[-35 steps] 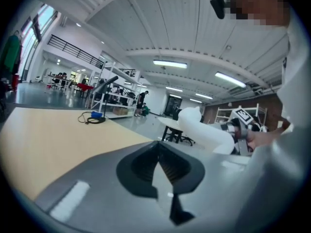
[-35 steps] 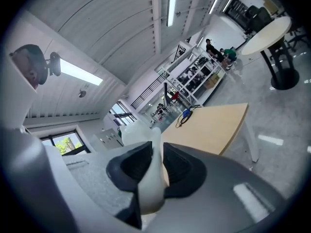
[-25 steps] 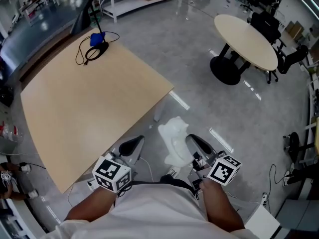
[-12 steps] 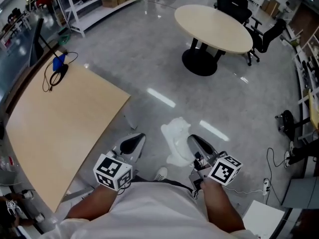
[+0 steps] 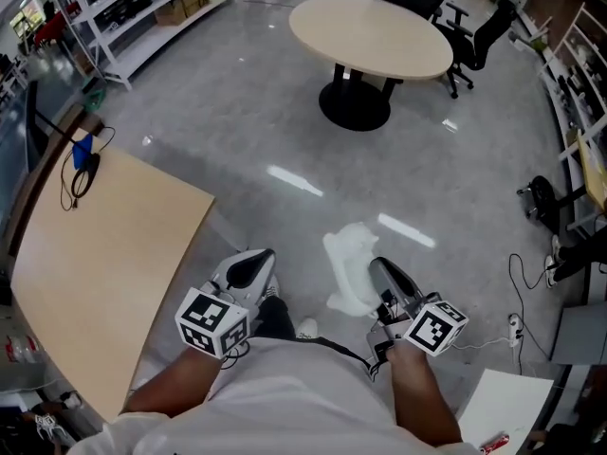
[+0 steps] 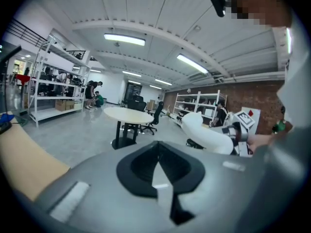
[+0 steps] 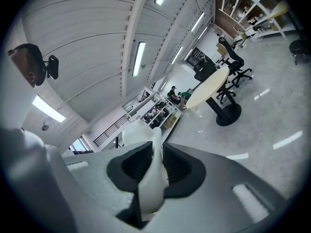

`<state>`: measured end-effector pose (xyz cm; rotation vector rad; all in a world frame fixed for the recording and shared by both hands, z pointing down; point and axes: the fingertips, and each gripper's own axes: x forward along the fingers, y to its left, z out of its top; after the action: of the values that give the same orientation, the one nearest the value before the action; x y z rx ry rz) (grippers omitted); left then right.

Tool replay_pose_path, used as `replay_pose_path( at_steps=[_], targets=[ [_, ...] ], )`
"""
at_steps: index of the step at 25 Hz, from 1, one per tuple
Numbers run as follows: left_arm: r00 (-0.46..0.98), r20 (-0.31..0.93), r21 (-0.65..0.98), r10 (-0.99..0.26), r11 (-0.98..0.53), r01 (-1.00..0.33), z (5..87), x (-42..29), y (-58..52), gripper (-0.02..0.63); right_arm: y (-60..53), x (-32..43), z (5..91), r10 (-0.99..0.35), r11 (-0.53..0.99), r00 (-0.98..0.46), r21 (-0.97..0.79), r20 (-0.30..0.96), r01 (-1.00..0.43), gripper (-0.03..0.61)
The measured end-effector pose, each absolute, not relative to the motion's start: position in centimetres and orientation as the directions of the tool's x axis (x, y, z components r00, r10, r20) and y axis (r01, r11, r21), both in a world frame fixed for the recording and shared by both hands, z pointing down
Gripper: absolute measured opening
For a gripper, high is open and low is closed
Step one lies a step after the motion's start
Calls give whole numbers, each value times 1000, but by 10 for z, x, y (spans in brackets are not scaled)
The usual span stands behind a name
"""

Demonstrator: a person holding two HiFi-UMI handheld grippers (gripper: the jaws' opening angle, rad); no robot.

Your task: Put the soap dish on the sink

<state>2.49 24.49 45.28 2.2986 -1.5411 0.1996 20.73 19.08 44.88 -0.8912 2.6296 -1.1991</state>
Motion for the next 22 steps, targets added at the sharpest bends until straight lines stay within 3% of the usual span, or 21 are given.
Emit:
replay_pose_path(
  at_steps=[22],
  targets=[
    [587,290,248,-756,-533,-809,455,30,67,8,64,210,448,-705,401,-687,-697,179,-594,71]
  ],
)
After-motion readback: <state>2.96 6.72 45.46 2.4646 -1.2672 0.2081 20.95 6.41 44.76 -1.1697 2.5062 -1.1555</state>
